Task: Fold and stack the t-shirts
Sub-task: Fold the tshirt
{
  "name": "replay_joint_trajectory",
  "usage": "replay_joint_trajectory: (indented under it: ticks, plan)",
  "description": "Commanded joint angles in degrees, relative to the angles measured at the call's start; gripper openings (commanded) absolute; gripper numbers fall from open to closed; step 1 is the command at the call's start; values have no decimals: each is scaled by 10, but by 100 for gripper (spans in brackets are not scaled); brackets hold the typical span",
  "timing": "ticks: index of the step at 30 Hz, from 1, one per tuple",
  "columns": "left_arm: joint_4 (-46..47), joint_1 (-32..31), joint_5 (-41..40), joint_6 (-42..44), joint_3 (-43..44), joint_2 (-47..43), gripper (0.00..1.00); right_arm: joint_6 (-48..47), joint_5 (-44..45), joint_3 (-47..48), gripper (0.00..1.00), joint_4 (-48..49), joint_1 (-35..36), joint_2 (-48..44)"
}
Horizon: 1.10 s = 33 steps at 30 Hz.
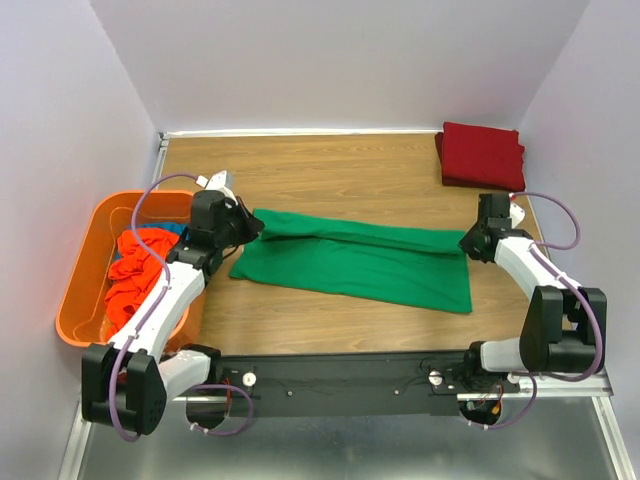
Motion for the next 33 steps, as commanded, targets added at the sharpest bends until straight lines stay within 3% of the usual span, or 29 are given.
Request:
replay_joint_trajectory:
  ticks: [1,6,9,15,23,33]
  plan:
    - [-2,-2,29,-11,-19,-13,0,8,14,-16,11,-11,-2,-21]
    - [4,-4,48,-16,-35,-3,0,3,1,-21,36,-11,-2,-44]
    - [10,-3,59,-21,-43,-2,0,-9,-18,-14,44,-11,-1,-58]
    - [12,-5,67,-22,-48,-6,0,-14,-118,-3,43,5,5,-41]
    - [-11,-6,64,-23,-52,-6,0,7,-93,37,43,24,113,20]
    - [-13,-30,74,-39,-73,11,0,12,-94,156,42,44,226,150]
